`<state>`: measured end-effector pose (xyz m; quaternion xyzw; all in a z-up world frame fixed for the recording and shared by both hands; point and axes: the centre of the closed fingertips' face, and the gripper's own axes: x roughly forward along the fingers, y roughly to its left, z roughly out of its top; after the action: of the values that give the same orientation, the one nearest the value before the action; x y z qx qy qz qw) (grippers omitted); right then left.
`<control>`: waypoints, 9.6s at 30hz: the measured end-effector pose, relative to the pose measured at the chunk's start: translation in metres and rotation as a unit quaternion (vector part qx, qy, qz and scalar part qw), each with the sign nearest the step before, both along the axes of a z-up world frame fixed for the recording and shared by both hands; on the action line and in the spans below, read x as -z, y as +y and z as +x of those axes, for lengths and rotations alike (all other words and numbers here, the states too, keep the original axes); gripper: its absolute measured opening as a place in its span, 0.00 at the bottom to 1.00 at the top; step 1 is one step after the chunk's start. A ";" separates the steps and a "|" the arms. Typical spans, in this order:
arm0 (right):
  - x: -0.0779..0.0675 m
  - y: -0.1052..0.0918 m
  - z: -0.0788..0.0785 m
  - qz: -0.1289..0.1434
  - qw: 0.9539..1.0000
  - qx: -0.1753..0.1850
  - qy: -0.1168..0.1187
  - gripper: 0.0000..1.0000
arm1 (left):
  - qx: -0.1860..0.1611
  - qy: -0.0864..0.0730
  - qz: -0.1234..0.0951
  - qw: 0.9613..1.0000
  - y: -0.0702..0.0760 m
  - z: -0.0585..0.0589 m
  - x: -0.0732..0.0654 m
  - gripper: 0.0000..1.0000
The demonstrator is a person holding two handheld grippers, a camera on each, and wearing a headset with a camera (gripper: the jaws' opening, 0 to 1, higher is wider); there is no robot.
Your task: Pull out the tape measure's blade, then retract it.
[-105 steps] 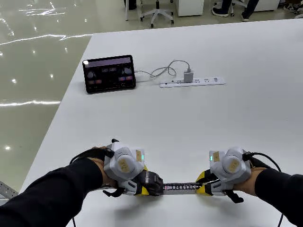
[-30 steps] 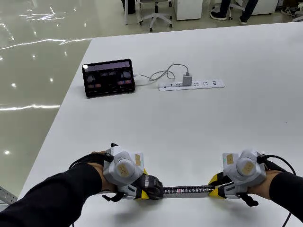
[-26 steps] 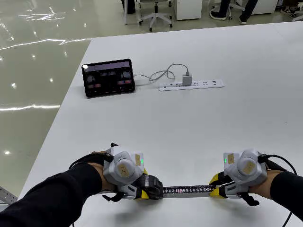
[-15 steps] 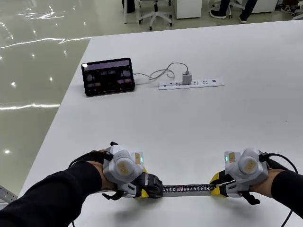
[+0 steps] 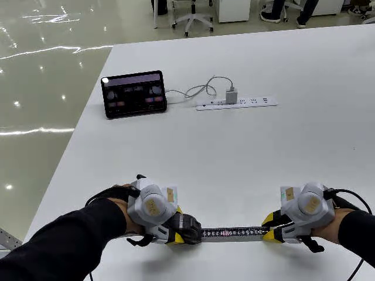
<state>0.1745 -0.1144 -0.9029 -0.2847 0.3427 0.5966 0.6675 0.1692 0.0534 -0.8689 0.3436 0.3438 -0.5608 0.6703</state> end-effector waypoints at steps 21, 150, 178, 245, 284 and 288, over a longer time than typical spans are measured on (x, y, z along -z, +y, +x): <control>0.000 -0.008 -0.002 -0.003 1.000 0.007 0.006 0.09 | -0.001 -0.002 -0.001 1.000 0.000 0.000 0.000 0.31; -0.002 -0.064 0.001 -0.012 0.999 0.030 0.012 0.09 | -0.009 0.000 -0.004 1.000 -0.001 0.001 0.000 0.31; -0.003 -0.079 0.001 -0.014 0.999 0.041 0.017 0.09 | -0.009 0.001 -0.005 1.000 -0.001 0.001 0.000 0.31; -0.025 -0.081 0.002 0.005 0.997 0.078 0.000 0.57 | -0.035 0.003 -0.037 0.999 -0.005 0.004 -0.002 0.32; -0.049 -0.100 0.006 0.062 0.979 0.192 -0.032 1.00 | -0.258 0.001 -0.117 0.959 0.045 0.025 -0.016 0.84; -0.050 -0.106 0.003 0.062 0.976 0.204 -0.048 1.00 | -0.284 0.004 -0.120 0.951 0.055 0.023 -0.014 0.90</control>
<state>0.1777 -0.2208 -0.8528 -0.1948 0.3234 0.4539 0.8071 0.1927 0.1089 -0.8546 0.1464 0.3598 -0.3862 0.8366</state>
